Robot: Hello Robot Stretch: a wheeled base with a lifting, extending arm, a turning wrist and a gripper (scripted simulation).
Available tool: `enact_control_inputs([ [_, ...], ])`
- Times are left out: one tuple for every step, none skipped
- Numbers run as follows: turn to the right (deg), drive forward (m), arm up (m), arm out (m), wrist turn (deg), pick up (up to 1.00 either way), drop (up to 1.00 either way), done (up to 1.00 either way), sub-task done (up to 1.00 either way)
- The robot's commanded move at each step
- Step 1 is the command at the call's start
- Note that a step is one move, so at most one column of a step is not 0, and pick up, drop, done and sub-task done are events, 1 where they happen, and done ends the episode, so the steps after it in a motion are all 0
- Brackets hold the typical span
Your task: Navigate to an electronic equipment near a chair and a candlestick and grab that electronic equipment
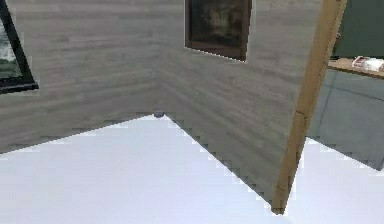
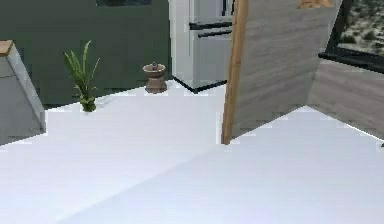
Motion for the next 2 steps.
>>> enact_control_inputs([
  [-42.0, 0.0, 0.0, 0.0, 0.0, 0.0, 0.0, 0.0, 0.0],
  [0.0, 1.0, 0.0, 0.0, 0.0, 0.0, 0.0, 0.0, 0.0],
])
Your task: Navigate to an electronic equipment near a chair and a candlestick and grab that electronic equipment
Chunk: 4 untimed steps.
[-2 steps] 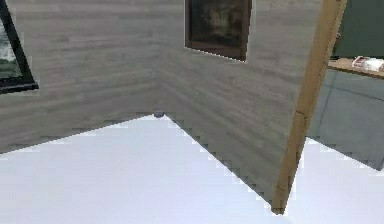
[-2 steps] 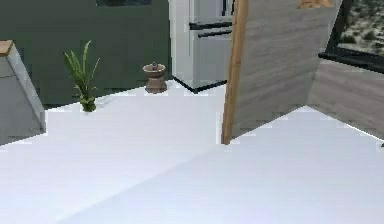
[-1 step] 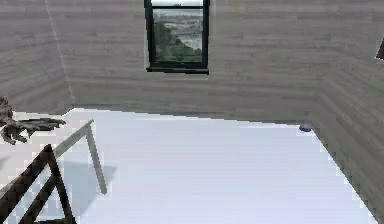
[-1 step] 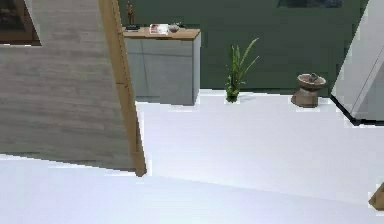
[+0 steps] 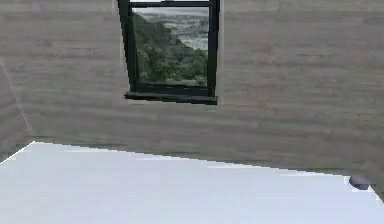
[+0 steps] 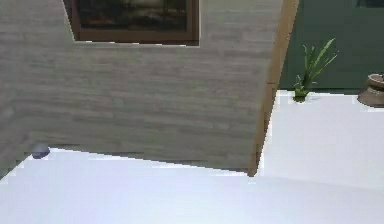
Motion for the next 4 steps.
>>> enact_control_inputs([
  [-30.0, 0.0, 0.0, 0.0, 0.0, 0.0, 0.0, 0.0, 0.0],
  [0.0, 0.05, 0.0, 0.0, 0.0, 0.0, 0.0, 0.0, 0.0],
  [-45.0, 0.0, 0.0, 0.0, 0.0, 0.0, 0.0, 0.0, 0.0],
  [-45.0, 0.0, 0.0, 0.0, 0.0, 0.0, 0.0, 0.0, 0.0],
])
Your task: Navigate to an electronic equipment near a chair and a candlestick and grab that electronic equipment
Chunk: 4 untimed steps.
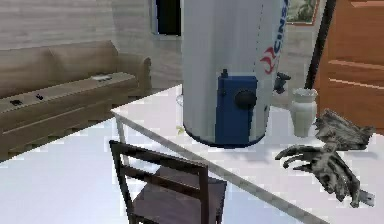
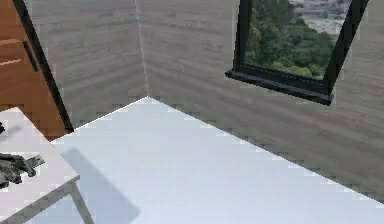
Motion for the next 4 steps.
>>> enact_control_inputs([
  [-45.0, 0.0, 0.0, 0.0, 0.0, 0.0, 0.0, 0.0, 0.0],
  [-3.0, 0.0, 0.0, 0.0, 0.0, 0.0, 0.0, 0.0, 0.0],
  [45.0, 0.0, 0.0, 0.0, 0.0, 0.0, 0.0, 0.0, 0.0],
  [36.0, 0.0, 0.0, 0.0, 0.0, 0.0, 0.0, 0.0, 0.0],
])
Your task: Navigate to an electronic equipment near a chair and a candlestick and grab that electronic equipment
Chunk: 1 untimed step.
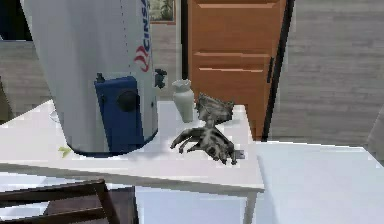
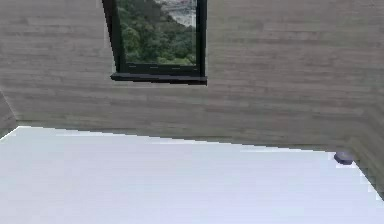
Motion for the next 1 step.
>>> enact_control_inputs([
  [0.0, 0.45, 0.0, 0.0, 0.0, 0.0, 0.0, 0.0, 0.0],
])
